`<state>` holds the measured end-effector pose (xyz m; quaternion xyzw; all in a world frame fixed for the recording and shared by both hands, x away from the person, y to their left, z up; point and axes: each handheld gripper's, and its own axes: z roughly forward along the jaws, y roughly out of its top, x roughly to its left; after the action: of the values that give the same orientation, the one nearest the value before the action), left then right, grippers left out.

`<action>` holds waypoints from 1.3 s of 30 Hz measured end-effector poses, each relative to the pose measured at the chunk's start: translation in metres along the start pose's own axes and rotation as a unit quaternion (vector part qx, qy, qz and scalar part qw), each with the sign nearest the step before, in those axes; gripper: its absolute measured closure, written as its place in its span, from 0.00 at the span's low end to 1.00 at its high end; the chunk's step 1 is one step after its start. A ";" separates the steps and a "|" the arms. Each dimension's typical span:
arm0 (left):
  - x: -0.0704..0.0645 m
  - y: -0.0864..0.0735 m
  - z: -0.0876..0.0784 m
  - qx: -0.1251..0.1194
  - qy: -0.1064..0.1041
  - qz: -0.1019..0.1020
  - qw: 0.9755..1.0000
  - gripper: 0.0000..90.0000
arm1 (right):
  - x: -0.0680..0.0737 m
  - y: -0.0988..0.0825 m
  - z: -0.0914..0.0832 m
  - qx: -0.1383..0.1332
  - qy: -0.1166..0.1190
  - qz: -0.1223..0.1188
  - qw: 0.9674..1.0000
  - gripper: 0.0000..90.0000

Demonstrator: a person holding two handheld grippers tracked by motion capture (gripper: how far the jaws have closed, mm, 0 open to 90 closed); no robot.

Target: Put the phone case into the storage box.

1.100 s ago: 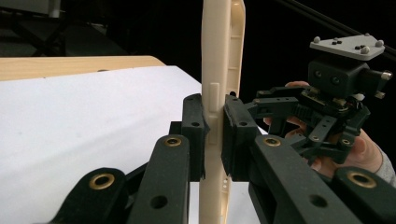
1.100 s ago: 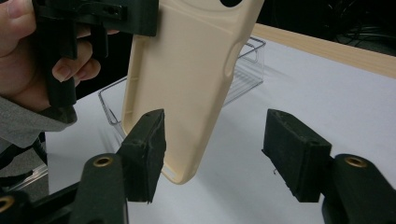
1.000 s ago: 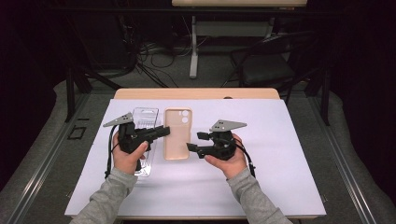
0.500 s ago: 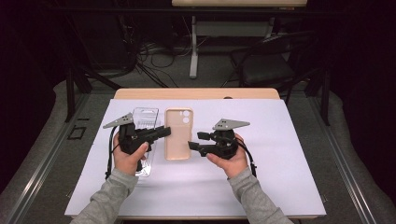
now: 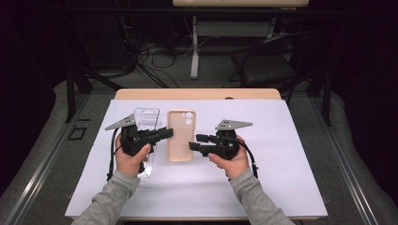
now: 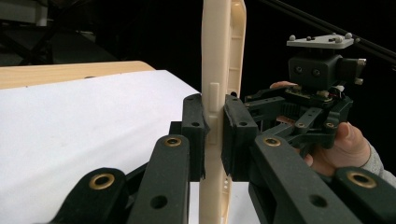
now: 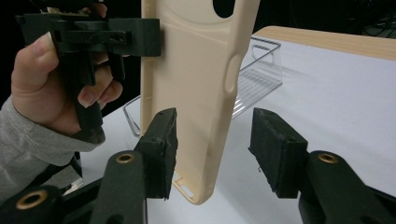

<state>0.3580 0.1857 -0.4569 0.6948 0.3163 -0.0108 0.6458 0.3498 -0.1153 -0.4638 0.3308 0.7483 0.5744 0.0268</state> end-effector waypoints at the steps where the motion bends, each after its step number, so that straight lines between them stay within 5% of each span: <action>1: 0.000 0.000 0.001 0.000 0.000 0.000 1.000 0.90 | 0.000 0.000 0.000 -0.001 0.002 0.001 1.000 0.58; 39: -0.005 -0.005 0.008 0.008 -0.014 0.009 1.000 0.90 | -0.008 -0.004 -0.001 0.003 0.023 0.037 0.999 0.84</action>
<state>0.3546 0.1759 -0.4608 0.7028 0.3010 -0.0174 0.6443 0.3535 -0.1206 -0.4691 0.3453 0.7376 0.5802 -0.0130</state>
